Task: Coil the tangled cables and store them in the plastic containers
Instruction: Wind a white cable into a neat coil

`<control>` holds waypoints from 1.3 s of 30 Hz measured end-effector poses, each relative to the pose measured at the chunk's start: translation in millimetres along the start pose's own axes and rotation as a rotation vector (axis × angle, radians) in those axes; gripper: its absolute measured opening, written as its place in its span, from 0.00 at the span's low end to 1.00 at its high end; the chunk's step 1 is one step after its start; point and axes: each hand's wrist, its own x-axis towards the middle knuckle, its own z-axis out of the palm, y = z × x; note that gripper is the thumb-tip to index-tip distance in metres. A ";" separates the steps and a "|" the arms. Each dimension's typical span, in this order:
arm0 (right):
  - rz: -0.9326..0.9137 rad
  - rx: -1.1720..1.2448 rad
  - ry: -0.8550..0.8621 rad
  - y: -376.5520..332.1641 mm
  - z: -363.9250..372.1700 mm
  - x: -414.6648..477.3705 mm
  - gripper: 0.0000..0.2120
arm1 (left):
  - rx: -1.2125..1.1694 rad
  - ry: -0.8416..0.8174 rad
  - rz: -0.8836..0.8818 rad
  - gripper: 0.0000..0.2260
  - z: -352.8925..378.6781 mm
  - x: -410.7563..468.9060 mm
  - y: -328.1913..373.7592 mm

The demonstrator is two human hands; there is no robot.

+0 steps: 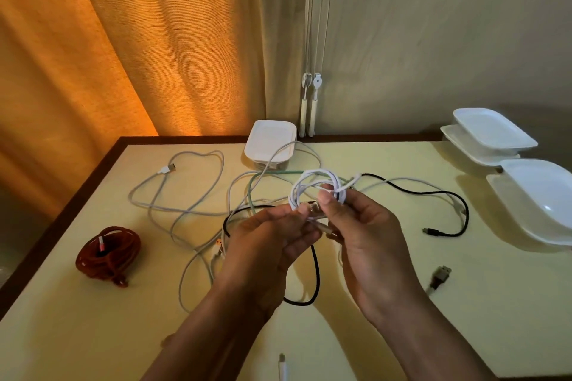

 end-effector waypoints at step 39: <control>-0.519 -0.623 0.164 0.2 -18.0 3.4 0.03 | 0.098 0.243 0.203 0.09 -14.7 18.0 40.3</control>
